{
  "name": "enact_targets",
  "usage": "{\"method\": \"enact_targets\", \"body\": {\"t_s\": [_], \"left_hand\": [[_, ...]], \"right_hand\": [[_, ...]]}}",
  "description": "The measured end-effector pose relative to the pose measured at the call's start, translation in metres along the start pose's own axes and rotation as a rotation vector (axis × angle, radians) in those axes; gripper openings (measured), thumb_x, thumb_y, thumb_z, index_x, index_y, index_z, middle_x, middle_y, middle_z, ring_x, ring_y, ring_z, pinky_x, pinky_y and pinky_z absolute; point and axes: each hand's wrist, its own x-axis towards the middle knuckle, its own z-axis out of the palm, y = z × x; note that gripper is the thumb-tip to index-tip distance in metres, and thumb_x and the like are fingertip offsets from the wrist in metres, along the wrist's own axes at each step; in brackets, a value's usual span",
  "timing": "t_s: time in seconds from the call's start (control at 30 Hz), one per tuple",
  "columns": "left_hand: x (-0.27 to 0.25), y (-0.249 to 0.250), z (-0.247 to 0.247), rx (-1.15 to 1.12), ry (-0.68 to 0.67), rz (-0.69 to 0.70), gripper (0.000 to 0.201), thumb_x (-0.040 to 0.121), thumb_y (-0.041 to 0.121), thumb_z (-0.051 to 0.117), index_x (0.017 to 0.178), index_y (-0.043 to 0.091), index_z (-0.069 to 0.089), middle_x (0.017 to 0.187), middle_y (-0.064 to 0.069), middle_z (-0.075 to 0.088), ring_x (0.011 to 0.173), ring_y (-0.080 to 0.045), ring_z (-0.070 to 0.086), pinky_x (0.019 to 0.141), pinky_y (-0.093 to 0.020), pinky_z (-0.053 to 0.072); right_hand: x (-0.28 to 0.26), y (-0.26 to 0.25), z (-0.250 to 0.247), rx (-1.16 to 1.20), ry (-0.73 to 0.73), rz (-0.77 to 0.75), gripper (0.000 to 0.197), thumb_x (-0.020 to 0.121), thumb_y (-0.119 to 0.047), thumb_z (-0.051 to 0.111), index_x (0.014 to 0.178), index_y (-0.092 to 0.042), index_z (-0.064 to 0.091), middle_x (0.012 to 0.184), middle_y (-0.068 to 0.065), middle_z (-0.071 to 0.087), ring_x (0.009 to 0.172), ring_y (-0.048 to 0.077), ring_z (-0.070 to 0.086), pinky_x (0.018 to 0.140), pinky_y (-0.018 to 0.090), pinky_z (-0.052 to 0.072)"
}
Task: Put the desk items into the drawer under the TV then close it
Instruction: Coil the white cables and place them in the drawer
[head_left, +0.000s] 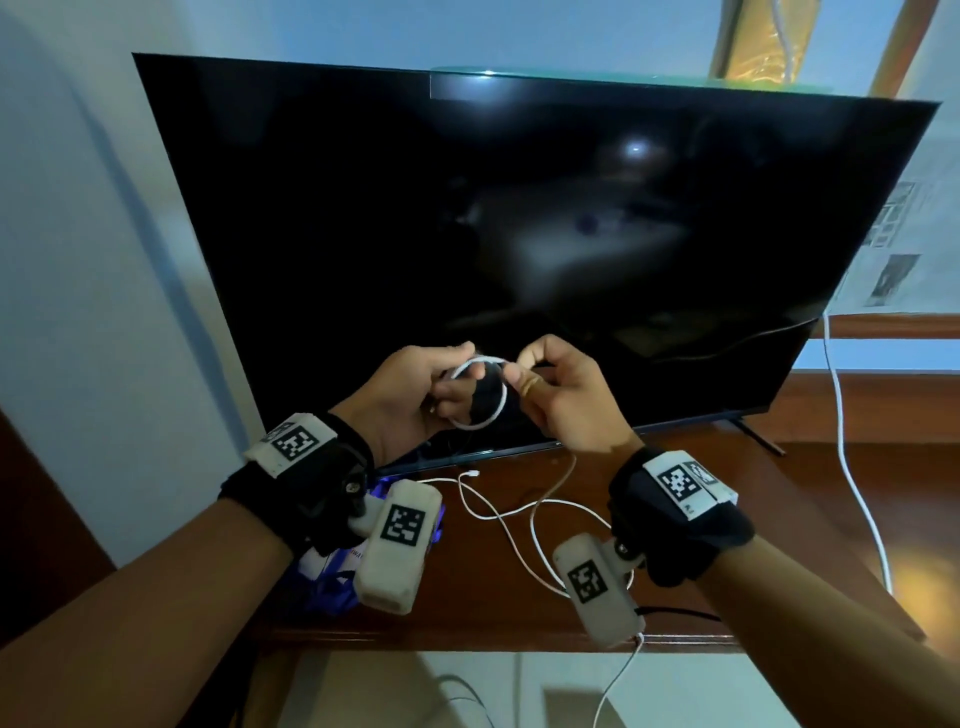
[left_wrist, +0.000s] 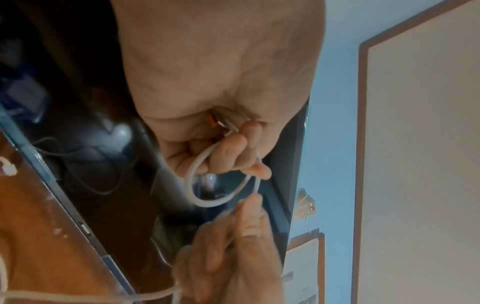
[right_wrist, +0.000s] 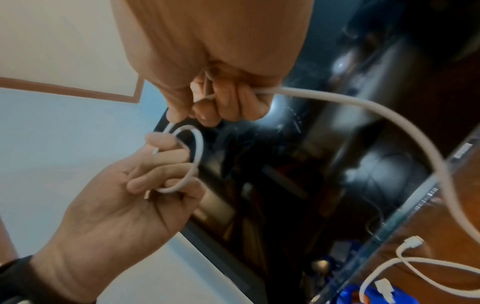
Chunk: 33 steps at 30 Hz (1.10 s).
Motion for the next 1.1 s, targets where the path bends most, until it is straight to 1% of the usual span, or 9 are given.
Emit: {"method": "enact_targets", "body": {"t_s": [0.13, 0.3, 0.43, 0.5, 0.6, 0.73, 0.93, 1.03, 1.1], "left_hand": [[-0.003, 0.001, -0.019, -0.219, 0.101, 0.005, 0.03, 0.097, 0.022, 0.038, 0.071, 0.01, 0.048, 0.043, 0.007, 0.026, 0.04, -0.008, 0.027, 0.054, -0.024, 0.026], [-0.012, -0.011, -0.039, -0.324, 0.248, 0.089, 0.027, 0.095, 0.021, 0.04, 0.074, 0.009, 0.052, 0.046, 0.006, 0.028, 0.042, -0.007, 0.03, 0.053, -0.021, 0.032], [-0.015, -0.026, -0.03, -0.183, 0.321, 0.139, 0.023, 0.097, 0.016, 0.042, 0.078, 0.011, 0.052, 0.048, 0.007, 0.032, 0.045, -0.005, 0.033, 0.057, -0.02, 0.034], [-0.016, -0.029, -0.024, -0.116, 0.363, 0.155, 0.024, 0.1, 0.017, 0.041, 0.081, 0.011, 0.053, 0.048, 0.008, 0.035, 0.045, -0.004, 0.036, 0.055, -0.018, 0.036], [-0.019, -0.033, -0.019, 0.018, 0.403, 0.179, 0.026, 0.101, 0.02, 0.038, 0.085, 0.01, 0.056, 0.049, 0.009, 0.038, 0.046, -0.002, 0.038, 0.057, -0.019, 0.036], [-0.023, -0.042, -0.012, 0.214, 0.42, 0.214, 0.029, 0.102, 0.019, 0.037, 0.084, 0.013, 0.058, 0.056, 0.004, 0.042, 0.052, -0.006, 0.043, 0.065, -0.025, 0.039], [-0.024, -0.064, -0.006, 0.518, 0.339, 0.223, 0.028, 0.1, 0.024, 0.041, 0.083, 0.018, 0.064, 0.07, 0.002, 0.065, 0.068, -0.004, 0.062, 0.073, -0.015, 0.048], [-0.023, -0.077, -0.007, 0.676, 0.293, 0.163, 0.027, 0.098, 0.025, 0.048, 0.075, 0.026, 0.064, 0.071, 0.006, 0.067, 0.067, -0.002, 0.063, 0.066, -0.014, 0.046], [-0.023, -0.08, -0.008, 0.703, 0.245, 0.086, 0.031, 0.097, 0.027, 0.05, 0.069, 0.022, 0.062, 0.064, 0.003, 0.064, 0.061, -0.01, 0.06, 0.063, -0.023, 0.044]], "right_hand": [[-0.009, 0.021, -0.014, 0.006, 0.035, 0.085, 0.017, 0.092, -0.002, 0.055, 0.077, -0.004, 0.046, 0.047, 0.0, 0.036, 0.04, 0.009, 0.031, 0.039, 0.019, 0.026], [-0.016, 0.05, -0.029, -0.047, 0.165, 0.158, 0.022, 0.086, 0.0, 0.062, 0.069, -0.005, 0.049, 0.053, 0.005, 0.04, 0.043, 0.01, 0.037, 0.044, 0.022, 0.033], [-0.022, 0.063, -0.021, -0.171, 0.185, 0.203, 0.025, 0.081, -0.003, 0.069, 0.063, -0.009, 0.054, 0.055, 0.0, 0.05, 0.046, 0.004, 0.045, 0.048, 0.017, 0.038], [-0.024, 0.065, -0.012, -0.257, 0.169, 0.223, 0.022, 0.08, -0.005, 0.071, 0.063, -0.008, 0.058, 0.056, 0.0, 0.055, 0.049, 0.006, 0.049, 0.052, 0.021, 0.042], [-0.031, 0.064, 0.003, -0.31, 0.097, 0.272, 0.022, 0.081, -0.005, 0.071, 0.062, -0.008, 0.059, 0.053, -0.003, 0.055, 0.043, 0.001, 0.052, 0.048, 0.018, 0.042], [-0.042, 0.065, 0.019, -0.47, -0.034, 0.241, 0.018, 0.083, -0.012, 0.069, 0.067, -0.006, 0.065, 0.058, 0.003, 0.057, 0.051, 0.011, 0.052, 0.053, 0.028, 0.046], [-0.048, 0.057, 0.028, -0.5, -0.34, 0.224, 0.015, 0.09, -0.011, 0.061, 0.077, -0.004, 0.065, 0.059, -0.011, 0.052, 0.049, -0.01, 0.05, 0.054, 0.016, 0.037], [-0.045, 0.051, 0.026, -0.437, -0.37, 0.134, 0.017, 0.087, -0.005, 0.061, 0.07, -0.007, 0.062, 0.059, -0.01, 0.052, 0.054, -0.007, 0.052, 0.059, 0.024, 0.041], [-0.04, 0.046, 0.02, -0.458, -0.347, 0.029, 0.016, 0.087, -0.004, 0.062, 0.072, -0.001, 0.065, 0.056, -0.011, 0.052, 0.053, -0.005, 0.053, 0.056, 0.018, 0.041]]}}
